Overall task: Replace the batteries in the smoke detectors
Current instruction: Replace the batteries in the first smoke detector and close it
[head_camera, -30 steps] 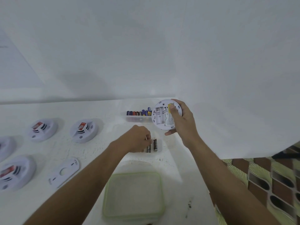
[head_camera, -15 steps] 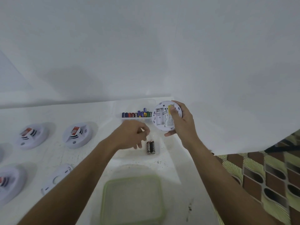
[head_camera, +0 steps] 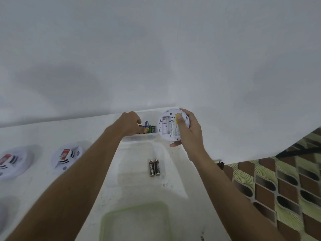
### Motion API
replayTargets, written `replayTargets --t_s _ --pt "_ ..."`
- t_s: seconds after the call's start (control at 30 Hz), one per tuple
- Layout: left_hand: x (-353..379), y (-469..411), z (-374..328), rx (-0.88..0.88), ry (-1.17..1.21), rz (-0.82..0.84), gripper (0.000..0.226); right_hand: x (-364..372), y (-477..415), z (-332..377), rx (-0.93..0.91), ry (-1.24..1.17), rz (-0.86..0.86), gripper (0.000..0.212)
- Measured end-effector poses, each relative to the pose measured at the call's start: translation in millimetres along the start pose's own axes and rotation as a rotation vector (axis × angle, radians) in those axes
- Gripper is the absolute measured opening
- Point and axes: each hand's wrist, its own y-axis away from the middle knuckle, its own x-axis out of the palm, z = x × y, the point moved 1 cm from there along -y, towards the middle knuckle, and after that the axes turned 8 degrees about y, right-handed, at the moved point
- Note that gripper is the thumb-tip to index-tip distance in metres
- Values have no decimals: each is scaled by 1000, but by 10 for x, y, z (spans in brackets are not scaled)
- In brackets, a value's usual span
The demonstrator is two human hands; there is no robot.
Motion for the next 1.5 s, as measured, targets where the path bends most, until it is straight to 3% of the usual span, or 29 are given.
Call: replayTargets --t_s 0.1,0.2,0.37,0.53,0.67,0.8,0.97,1.1,1.33,1.5 --pt "4 -65 -6 9 -113 46 46 5 -38 -27 5 -7 8 26" --pt "3 -89 23 17 -30 27 31 9 -74 -46 6 -19 10 26" --pt "27 -55 92 52 101 -56 32 16 -119 -55 13 -19 -10 26" --pt "-33 119 20 158 494 -215 12 31 -123 -50 12 -29 -10 27" --pt "-58 334 -104 261 911 -156 32 45 -102 -31 7 -37 -11 26" --pt "-68 507 -211 277 1039 -135 40 48 -67 -11 1 -39 -9 26" --pt "-14 653 -277 324 899 -110 40 43 -13 10 -3 -38 -12 26" --pt "11 744 -300 323 947 -123 43 40 35 19 3 -50 -14 26" --pt "39 864 -291 423 862 -152 10 29 102 50 6 -54 -9 26" --pt "68 854 -290 455 621 -191 16 53 157 81 -4 -50 18 27"
